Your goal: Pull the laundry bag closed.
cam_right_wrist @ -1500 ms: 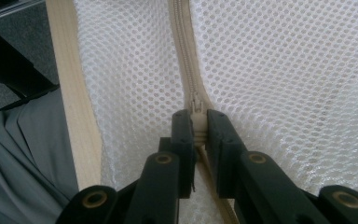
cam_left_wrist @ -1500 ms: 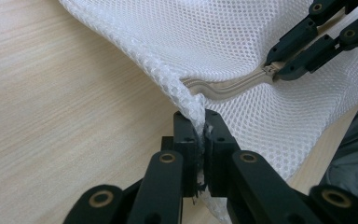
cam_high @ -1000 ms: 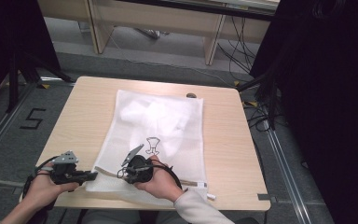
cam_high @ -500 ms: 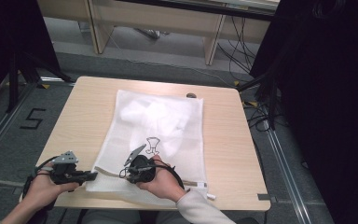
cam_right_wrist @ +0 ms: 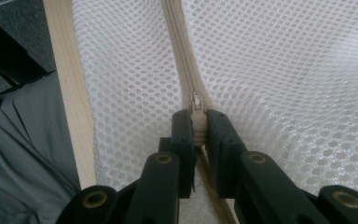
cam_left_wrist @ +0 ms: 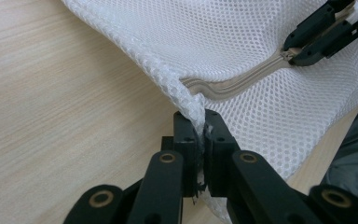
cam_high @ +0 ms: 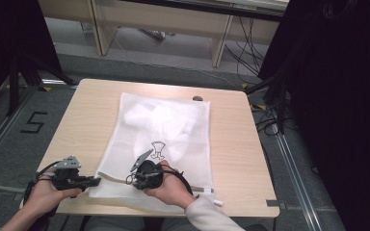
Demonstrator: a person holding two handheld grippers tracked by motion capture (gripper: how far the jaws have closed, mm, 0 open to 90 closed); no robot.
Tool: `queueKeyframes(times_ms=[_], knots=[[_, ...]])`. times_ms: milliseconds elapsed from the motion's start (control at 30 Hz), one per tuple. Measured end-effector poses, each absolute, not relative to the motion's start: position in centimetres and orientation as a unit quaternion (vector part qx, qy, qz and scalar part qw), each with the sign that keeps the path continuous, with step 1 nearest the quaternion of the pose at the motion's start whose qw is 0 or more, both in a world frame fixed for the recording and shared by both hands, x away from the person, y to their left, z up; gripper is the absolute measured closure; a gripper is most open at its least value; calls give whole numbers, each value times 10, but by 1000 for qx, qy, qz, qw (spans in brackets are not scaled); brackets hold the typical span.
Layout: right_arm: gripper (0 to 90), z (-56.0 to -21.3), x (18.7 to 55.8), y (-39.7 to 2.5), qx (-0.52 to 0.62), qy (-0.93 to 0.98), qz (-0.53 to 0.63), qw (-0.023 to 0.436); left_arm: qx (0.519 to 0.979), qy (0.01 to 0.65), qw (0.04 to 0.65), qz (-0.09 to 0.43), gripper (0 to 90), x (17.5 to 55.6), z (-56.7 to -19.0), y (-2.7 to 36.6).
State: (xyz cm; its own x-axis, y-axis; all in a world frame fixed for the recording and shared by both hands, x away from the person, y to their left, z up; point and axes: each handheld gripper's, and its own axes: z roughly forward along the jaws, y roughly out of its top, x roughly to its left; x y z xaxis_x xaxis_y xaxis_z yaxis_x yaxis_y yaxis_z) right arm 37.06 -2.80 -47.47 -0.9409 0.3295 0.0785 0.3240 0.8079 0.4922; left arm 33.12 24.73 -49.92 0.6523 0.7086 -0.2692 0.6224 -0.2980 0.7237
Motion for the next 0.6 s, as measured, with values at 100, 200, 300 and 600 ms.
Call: queueKeyframes(times_ms=[100, 200, 300, 600], knots=[[823, -474, 371, -31, 172, 951, 257, 3, 804, 414, 424, 50, 852, 331, -499, 247], [823, -475, 371, -32, 174, 951, 255, 5, 802, 417, 424, 49, 852, 331, -499, 247], [823, -474, 371, -34, 174, 951, 256, 3, 804, 416, 423, 49, 852, 331, -499, 247], [823, -473, 371, -36, 173, 952, 252, 4, 803, 415, 425, 48, 852, 331, -499, 247]])
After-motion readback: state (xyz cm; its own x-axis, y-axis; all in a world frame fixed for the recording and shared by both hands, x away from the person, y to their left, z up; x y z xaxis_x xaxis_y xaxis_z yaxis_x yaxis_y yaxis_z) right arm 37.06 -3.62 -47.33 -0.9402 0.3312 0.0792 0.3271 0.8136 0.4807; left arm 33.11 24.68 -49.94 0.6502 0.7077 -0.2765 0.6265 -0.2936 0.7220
